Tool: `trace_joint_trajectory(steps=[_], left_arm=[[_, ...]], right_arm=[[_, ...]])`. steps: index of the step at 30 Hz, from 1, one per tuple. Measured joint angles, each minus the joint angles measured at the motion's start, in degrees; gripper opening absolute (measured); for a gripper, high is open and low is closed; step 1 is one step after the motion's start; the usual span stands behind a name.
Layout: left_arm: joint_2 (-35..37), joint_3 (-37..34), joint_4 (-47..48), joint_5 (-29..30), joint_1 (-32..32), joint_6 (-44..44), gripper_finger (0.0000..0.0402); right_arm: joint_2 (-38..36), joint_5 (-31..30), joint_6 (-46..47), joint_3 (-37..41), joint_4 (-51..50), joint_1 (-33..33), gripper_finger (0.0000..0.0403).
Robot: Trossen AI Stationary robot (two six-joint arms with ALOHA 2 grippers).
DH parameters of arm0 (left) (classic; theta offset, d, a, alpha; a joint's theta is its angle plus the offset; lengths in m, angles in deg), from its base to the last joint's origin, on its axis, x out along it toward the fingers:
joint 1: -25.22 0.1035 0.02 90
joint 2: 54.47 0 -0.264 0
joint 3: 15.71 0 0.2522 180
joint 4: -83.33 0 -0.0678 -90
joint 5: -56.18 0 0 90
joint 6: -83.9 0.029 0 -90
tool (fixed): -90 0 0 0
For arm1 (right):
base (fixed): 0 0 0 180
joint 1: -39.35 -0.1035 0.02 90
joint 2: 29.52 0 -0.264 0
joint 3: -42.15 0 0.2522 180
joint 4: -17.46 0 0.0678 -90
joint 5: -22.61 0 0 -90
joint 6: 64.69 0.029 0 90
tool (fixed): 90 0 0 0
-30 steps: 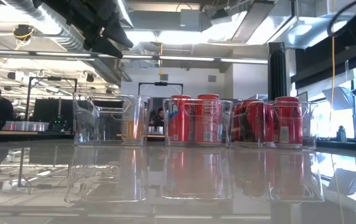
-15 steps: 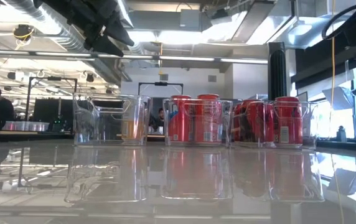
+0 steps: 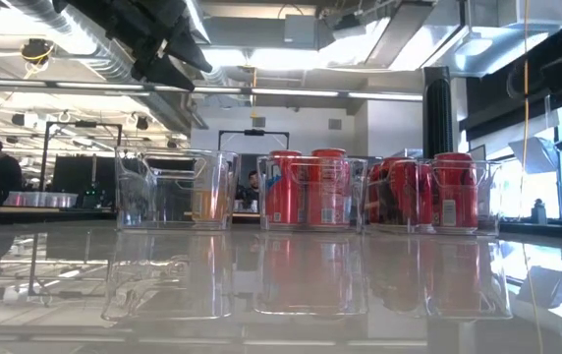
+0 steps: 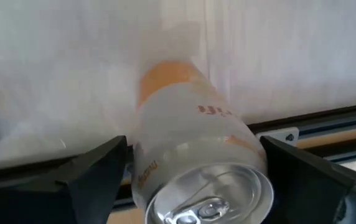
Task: Sort soda cans
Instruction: Put the orange white soda can into the left transparent bin
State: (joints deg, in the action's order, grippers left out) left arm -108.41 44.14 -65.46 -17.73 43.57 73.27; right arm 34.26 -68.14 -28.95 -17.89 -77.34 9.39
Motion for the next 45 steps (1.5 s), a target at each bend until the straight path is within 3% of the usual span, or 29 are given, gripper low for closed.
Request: trace_joint_trajectory(steps=[11,19,22,28,35,45], left_arm=[[0.0,0.0,0.5,-0.5,0.0,0.3,0.0366],[0.0,0.0,0.1,-2.1,-0.4,-0.2,0.0363],[-0.5,0.0,0.4,-5.3,-1.6,0.0,0.0358],[-1.3,0.0,-0.2,-5.5,-5.6,-2.1,0.0355],[-2.3,0.0,-3.5,-5.6,-11.9,-4.1,0.0355],[-8.4,0.0,-14.0,-5.5,-18.2,-6.4,0.035]], right_arm=[[4.0,0.8,-3.5,-0.9,-0.2,0.0,0.0284],[4.2,-7.8,-3.5,-9.4,3.4,1.0,0.0288],[4.1,-10.4,-3.5,-13.3,8.3,3.5,0.0288],[4.1,-14.0,-9.7,-17.7,23.6,9.7,0.0283],[4.9,-12.9,-17.2,-17.9,39.3,16.1,0.0285],[12.1,-12.2,-29.3,-17.9,55.0,21.5,0.0285]])
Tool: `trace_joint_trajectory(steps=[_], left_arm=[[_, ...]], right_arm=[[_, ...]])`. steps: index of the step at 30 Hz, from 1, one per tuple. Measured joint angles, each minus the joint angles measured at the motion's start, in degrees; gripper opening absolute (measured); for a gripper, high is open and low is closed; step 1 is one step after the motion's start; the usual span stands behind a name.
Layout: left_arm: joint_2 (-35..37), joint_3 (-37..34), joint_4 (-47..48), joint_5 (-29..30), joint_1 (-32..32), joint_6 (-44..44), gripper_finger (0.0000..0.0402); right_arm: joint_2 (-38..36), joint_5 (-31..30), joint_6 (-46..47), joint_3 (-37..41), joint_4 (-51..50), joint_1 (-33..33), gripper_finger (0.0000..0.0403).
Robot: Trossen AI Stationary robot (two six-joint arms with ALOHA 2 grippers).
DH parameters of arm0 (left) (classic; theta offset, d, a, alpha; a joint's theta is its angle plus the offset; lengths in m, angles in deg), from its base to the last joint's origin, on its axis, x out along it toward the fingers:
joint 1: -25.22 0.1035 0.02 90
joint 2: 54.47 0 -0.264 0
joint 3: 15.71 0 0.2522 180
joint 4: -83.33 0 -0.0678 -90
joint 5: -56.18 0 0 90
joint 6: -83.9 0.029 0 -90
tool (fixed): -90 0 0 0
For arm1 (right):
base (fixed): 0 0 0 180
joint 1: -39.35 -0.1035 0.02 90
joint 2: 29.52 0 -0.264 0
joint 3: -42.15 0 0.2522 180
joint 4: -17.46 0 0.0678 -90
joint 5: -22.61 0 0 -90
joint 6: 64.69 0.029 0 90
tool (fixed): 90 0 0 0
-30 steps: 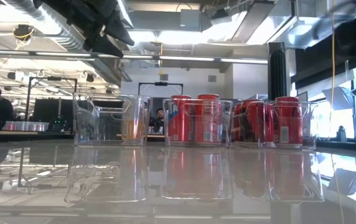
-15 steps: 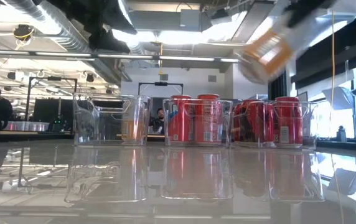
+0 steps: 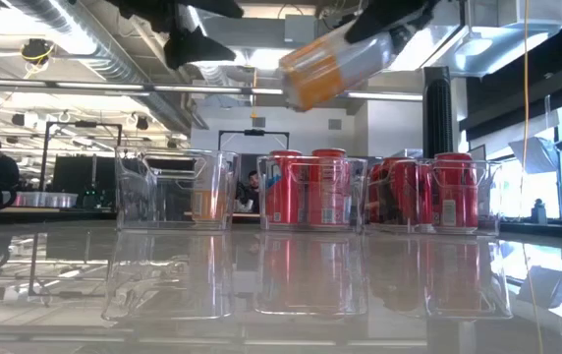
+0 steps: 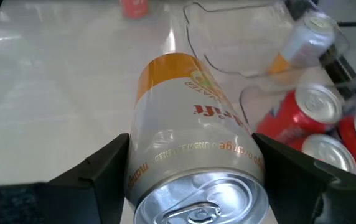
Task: Sort soda cans
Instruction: Put the orange white soda can into the left transparent bin
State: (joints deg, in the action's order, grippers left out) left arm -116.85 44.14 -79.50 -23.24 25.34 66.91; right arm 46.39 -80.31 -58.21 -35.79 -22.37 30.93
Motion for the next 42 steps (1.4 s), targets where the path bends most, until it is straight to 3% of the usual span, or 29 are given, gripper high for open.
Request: trace_joint_trajectory(steps=[5,16,21,35,42], left_arm=[[-2.8,0.0,-3.2,0.1,-1.0,-0.9,0.0302],[-5.1,0.0,-4.2,-2.6,-1.5,0.9,0.0078],[-5.7,0.0,-4.2,-2.5,-1.6,1.1,0.0017],[-10.6,-0.1,-4.3,-2.3,-1.6,0.5,0.0002],[-9.3,-0.1,-0.8,-2.0,-1.3,1.1,0.0006]], right_arm=[[3.3,0.1,-4.1,0.0,6.2,0.7,0.0285],[4.8,0.9,-11.3,0.0,12.7,2.9,0.0285],[4.8,5.7,-11.4,0.1,15.6,4.9,0.0285],[9.0,7.6,-13.1,0.0,31.9,6.2,0.0285],[12.3,8.1,-14.1,-0.1,38.5,8.1,0.0285]])
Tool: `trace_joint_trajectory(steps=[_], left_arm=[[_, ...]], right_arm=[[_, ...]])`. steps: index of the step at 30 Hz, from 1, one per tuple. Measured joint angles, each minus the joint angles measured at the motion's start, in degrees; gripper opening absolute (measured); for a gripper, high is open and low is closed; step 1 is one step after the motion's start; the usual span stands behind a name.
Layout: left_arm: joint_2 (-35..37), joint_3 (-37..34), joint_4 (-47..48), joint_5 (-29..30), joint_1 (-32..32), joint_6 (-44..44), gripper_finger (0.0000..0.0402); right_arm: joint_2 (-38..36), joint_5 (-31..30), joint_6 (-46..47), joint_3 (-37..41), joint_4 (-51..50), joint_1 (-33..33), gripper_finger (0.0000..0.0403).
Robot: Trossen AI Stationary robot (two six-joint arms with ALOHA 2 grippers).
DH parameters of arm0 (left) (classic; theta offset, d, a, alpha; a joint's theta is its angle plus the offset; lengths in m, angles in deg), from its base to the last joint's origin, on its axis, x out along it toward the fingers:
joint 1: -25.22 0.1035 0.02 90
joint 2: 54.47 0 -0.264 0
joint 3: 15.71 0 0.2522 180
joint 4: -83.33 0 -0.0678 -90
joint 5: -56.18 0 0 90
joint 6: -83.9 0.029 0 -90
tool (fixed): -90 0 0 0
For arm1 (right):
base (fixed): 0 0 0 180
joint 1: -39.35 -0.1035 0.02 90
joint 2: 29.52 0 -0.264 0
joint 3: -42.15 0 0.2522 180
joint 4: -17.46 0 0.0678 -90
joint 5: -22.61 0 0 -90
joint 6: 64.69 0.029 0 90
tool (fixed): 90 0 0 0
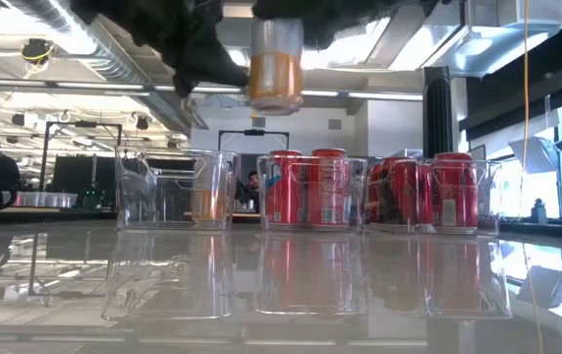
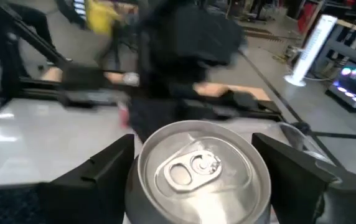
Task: Sort soda cans
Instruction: Put the orange white soda can into the left transparent bin
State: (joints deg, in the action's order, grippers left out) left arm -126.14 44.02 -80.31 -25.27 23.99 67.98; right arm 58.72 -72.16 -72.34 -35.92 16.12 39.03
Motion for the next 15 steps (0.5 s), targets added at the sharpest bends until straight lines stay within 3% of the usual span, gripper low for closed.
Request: trace_joint_trajectory(steps=[4,10,15], left_arm=[[4.7,0.1,8.1,-0.2,0.6,0.3,0.0003],[14.8,0.1,14.4,7.9,0.9,3.7,0.0006],[21.0,0.2,15.7,13.0,0.9,9.1,0.0009]], right_arm=[[0.3,-1.0,-0.5,0.0,0.8,1.9,0.0285],[4.0,-0.7,-0.3,0.0,4.9,5.1,0.0285],[9.6,0.3,-0.3,0.0,14.8,8.2,0.0285]])
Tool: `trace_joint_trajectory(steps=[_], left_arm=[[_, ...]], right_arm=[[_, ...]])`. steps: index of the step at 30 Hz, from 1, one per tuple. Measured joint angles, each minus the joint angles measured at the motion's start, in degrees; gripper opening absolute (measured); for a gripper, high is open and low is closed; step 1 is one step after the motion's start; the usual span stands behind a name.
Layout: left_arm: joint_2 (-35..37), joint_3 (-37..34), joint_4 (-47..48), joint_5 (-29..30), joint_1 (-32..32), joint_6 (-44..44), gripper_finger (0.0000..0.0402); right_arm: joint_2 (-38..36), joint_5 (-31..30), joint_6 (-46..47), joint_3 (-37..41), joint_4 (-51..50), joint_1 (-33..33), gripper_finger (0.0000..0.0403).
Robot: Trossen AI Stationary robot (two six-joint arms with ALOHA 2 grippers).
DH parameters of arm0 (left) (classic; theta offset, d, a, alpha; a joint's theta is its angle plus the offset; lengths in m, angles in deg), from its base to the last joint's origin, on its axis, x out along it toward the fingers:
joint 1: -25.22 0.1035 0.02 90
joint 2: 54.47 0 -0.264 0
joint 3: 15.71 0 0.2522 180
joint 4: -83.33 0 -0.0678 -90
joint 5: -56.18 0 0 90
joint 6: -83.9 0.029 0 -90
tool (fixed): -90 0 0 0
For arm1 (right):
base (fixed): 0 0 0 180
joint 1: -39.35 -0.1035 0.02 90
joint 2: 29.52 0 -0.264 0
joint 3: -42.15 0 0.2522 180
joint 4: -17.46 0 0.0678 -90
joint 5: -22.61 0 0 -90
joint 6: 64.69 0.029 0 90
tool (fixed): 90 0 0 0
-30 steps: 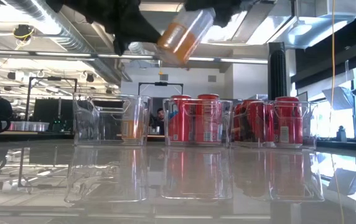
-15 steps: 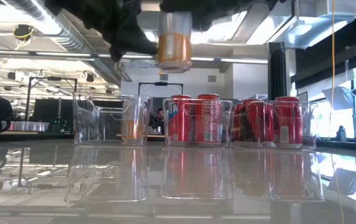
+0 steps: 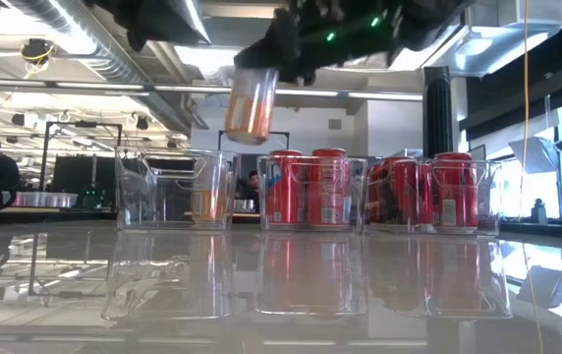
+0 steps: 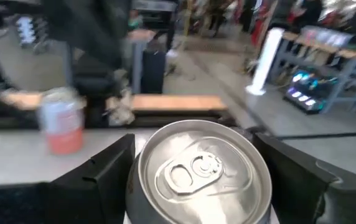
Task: Sort soda cans
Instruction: Put the orange white soda can into the left transparent bin
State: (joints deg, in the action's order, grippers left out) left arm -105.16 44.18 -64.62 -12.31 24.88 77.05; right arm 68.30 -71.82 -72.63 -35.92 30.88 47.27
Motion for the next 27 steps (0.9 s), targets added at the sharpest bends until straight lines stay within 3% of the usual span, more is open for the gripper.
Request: trace_joint_trajectory(steps=[6,11,18,27], left_arm=[[1.9,0.0,0.6,0.4,0.0,2.8,0.0002],[1.2,0.0,1.1,0.4,0.0,2.8,0.0004],[0.3,0.0,1.3,0.4,0.8,2.5,0.0007],[0.3,0.0,1.3,0.4,0.8,2.2,0.0007]], right_arm=[[7.0,0.2,0.1,-1.7,9.6,3.2,0.0285],[14.0,4.0,0.1,-9.5,3.9,5.1,0.0285],[22.0,5.0,0.0,-21.2,-6.8,6.1,0.0285],[26.7,4.0,0.5,-23.5,-8.2,6.5,0.0285]])
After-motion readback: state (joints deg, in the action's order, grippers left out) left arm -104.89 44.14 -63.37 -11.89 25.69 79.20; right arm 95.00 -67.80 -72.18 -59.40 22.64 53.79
